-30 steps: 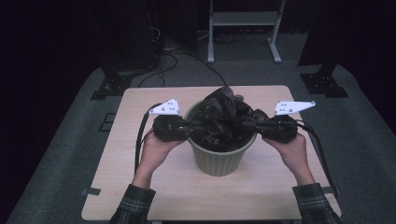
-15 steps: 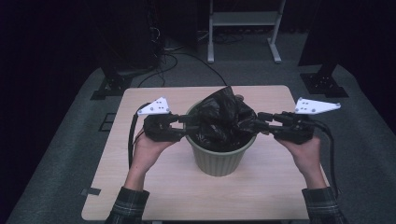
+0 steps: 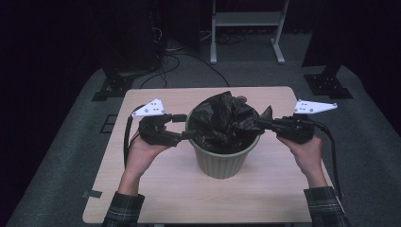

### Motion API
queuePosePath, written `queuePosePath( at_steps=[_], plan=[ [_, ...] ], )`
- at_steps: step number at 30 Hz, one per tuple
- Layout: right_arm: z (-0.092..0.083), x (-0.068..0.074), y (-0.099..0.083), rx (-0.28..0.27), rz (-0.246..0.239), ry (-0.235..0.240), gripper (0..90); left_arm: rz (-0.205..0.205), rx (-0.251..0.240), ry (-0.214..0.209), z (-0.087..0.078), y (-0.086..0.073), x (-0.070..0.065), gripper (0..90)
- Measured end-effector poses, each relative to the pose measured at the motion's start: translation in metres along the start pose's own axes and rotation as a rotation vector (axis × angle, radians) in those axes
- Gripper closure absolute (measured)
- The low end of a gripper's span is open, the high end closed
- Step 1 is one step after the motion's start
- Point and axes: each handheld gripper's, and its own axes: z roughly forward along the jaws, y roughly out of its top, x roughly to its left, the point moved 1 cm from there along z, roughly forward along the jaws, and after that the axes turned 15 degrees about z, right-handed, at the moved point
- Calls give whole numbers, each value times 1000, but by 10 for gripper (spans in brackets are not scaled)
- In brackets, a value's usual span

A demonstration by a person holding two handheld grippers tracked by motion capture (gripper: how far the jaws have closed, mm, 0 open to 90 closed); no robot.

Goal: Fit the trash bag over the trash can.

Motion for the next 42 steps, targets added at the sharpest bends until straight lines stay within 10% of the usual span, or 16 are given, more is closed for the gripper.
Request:
queuePosePath(
  at_steps=[10,21,31,42],
  plan=[
    [14,24,5,12,-55,81,900,33,-84,51,-24,23,-3,193],
    [47,75,-1,74,-167,192,900,41,-96,-55,15,41,-13,239],
    [51,90,1,90,-201,216,900,2,-118,-193,50,49,-16,364],
    [57,99,1,115,-235,212,900,-6,-106,-257,72,56,-18,510]
  ],
)
